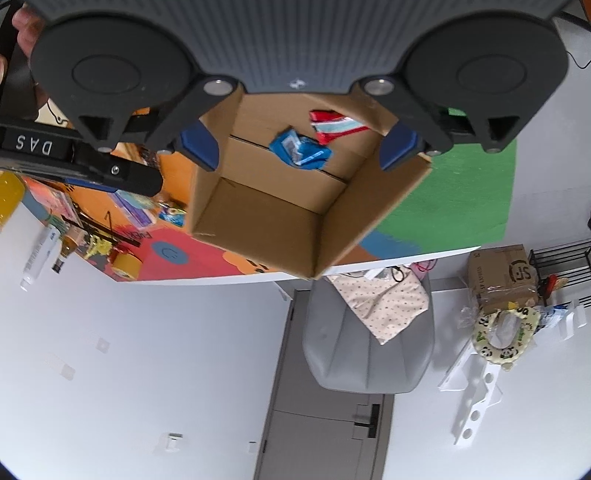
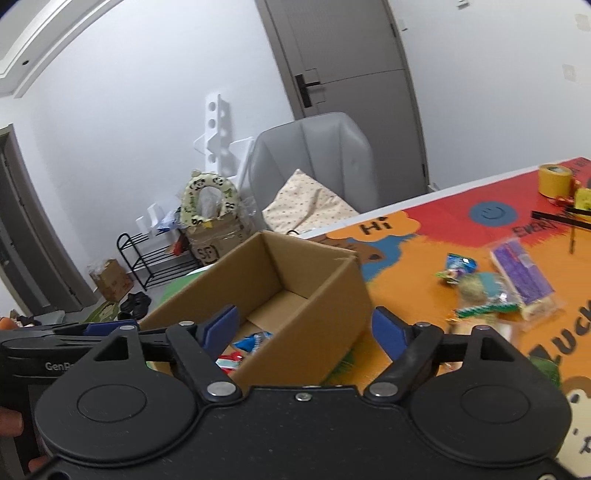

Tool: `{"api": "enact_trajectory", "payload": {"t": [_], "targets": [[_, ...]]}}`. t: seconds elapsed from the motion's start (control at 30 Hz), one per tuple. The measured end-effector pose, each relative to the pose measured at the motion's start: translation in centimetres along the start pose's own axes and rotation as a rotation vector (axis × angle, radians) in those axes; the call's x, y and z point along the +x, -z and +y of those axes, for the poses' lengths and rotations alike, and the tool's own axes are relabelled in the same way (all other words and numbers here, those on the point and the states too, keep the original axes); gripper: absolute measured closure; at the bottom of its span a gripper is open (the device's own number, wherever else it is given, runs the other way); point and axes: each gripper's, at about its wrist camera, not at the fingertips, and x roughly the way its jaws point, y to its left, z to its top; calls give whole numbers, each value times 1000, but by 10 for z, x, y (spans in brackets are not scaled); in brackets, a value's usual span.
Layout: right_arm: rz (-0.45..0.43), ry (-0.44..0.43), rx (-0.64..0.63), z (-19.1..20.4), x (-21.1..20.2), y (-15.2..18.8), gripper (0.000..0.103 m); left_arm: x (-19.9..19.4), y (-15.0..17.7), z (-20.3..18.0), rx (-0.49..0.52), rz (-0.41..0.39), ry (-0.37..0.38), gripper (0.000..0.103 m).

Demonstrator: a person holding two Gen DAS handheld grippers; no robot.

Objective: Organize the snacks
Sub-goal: 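Move both grippers back from the box toward the snack pile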

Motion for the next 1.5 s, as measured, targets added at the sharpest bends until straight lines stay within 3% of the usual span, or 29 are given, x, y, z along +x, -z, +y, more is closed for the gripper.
{"api": "enact_trajectory", "payload": {"t": [0.6, 1.2, 1.37, 1.5], "targets": [[-8, 90, 55, -46, -46, 19, 0, -2, 13, -42, 42, 31, 74, 6], [16, 164, 101, -88, -76, 41, 0, 10, 25, -84, 57, 104, 148, 6], [22, 186, 116, -101, -82, 47, 0, 9, 24, -91, 66, 96, 130, 6], [27, 194, 132, -111, -83, 53, 2, -1, 20, -98, 70, 60, 157, 6]]}}
